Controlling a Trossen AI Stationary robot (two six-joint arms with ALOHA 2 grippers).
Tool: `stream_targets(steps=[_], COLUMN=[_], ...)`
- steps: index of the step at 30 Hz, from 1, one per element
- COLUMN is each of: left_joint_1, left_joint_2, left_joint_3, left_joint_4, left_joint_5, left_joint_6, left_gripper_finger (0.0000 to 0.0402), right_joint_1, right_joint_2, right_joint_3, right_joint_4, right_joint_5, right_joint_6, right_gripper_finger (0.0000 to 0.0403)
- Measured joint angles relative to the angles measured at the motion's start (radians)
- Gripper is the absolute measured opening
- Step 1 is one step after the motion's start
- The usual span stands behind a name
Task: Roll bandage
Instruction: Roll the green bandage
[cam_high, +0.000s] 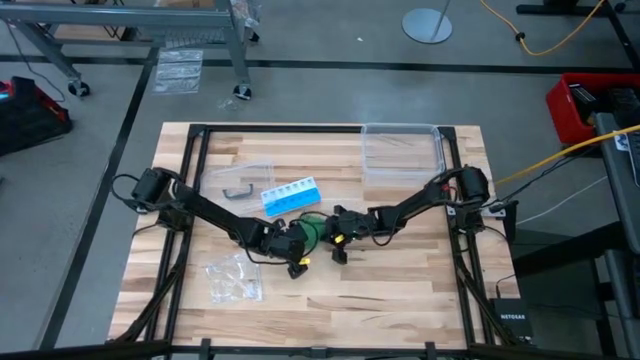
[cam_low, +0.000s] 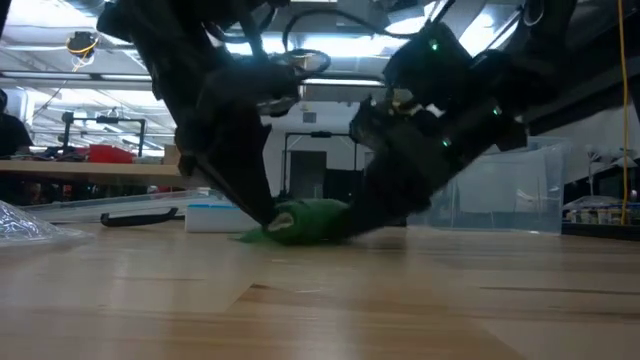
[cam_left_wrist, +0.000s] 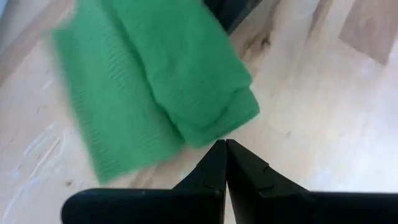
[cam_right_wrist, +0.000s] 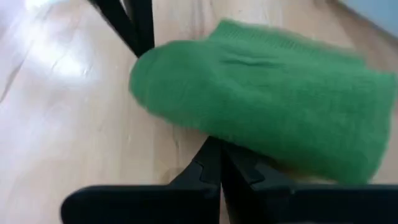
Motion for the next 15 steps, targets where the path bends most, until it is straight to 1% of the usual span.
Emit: stream_targets(steps=[3,15], left_joint_1=[-0.006,-0.007], left_joint_2=[-0.014,-0.055], left_joint_3=[0.000,0.000], left_joint_4=[-0.012,-0.020], left_joint_5=[-0.009,-0.045], left_joint_6=[-0.004,-0.005], left_gripper_finger=[0.0000,0.0000], right_joint_1=[-0.001,-0.001], right_joint_2=[-0.007,-0.005], right_joint_3=[0.025,0.064], right_joint_4=[0.024,0.014], right_joint_5=[-0.009,-0.010], right_joint_6=[0.000,-0.027], right_gripper_finger=[0.0004,0.0004])
